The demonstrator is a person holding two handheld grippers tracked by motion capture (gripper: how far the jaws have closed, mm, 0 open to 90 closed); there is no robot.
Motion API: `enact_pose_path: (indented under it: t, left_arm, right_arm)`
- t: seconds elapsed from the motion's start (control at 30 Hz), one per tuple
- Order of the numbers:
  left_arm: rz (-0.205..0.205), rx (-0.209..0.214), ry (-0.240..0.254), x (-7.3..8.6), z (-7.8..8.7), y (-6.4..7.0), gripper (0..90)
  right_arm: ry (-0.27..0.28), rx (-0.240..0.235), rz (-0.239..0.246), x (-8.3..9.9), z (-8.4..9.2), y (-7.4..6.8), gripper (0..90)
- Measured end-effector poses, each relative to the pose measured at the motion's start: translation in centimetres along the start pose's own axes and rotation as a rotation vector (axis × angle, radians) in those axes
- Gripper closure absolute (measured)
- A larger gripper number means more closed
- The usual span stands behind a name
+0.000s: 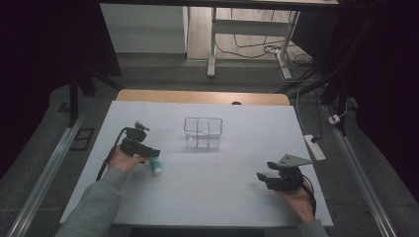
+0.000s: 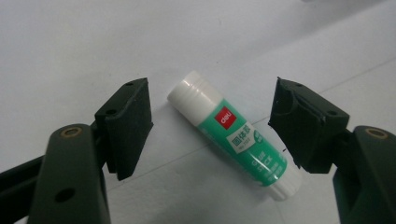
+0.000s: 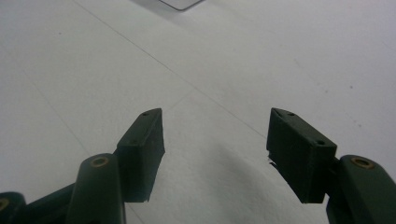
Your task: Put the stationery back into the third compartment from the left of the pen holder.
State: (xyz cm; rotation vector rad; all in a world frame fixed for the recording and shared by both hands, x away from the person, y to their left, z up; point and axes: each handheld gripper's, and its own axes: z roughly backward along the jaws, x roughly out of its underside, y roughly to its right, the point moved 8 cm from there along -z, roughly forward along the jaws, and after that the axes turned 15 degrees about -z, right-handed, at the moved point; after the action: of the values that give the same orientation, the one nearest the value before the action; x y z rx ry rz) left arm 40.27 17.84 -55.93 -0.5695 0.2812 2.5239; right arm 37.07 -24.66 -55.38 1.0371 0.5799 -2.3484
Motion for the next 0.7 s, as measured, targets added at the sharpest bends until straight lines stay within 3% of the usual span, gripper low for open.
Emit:
enact_pose_path:
  t: [0.1,0.23,0.37,0.7]
  left_arm:
    - [0.039,0.01,0.018,-0.4,0.1,0.3,31.6]
    - [0.063,0.006,-0.015,-0.4,-0.4,0.5,33.0]
    - [0.127,0.031,-0.017,-0.3,-0.7,0.3,34.6]
    - [0.188,0.046,-0.048,0.2,-2.1,-0.3,38.9]
  right_arm:
    - [0.008,-0.003,0.014,-0.1,0.1,-0.2,36.3]
    - [0.02,0.0,0.017,-0.3,0.5,-0.1,36.4]
    - [0.027,0.002,0.016,-0.2,0.6,0.1,36.4]
    - [0.01,0.019,0.025,0.0,0.4,0.3,36.3]
